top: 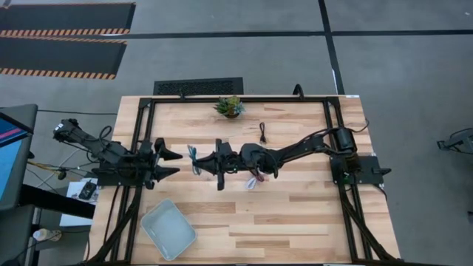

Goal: Pick and place USB-C Cables
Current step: Put the blue charger cable into the gray bin

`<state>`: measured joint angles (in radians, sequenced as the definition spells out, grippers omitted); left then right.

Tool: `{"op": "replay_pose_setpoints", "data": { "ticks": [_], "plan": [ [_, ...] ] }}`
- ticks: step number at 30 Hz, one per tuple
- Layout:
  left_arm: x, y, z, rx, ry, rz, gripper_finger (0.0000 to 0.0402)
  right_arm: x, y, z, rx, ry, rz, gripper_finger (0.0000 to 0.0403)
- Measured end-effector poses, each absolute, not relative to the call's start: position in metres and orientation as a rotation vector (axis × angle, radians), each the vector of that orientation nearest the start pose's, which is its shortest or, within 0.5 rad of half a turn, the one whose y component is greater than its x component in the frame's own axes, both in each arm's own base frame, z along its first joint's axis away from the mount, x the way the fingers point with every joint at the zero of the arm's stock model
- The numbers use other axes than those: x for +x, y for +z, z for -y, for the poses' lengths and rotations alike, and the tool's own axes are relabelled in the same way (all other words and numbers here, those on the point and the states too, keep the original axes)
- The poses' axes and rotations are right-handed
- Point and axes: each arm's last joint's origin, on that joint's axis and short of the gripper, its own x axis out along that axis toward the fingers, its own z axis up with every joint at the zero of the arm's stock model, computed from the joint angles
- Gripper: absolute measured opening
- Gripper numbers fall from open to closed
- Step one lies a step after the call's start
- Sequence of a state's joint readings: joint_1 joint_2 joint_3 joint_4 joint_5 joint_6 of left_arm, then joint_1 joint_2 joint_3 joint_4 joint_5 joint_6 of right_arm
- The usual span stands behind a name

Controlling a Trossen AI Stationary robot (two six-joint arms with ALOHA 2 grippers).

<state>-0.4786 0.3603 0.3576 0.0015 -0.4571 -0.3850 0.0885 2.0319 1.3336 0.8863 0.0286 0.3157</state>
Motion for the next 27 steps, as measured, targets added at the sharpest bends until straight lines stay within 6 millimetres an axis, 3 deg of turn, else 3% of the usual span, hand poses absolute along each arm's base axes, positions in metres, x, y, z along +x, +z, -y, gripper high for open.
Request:
{"op": "replay_pose_setpoints", "data": {
  "ticks": [27],
  "plan": [
    [0.1052, 0.2573, 0.0398, -0.279, -0.011, 0.012, 0.0255, 0.4613, 0.2507, -0.041, 0.325, 0.057, 0.15, 0.0013]
  ]
}}
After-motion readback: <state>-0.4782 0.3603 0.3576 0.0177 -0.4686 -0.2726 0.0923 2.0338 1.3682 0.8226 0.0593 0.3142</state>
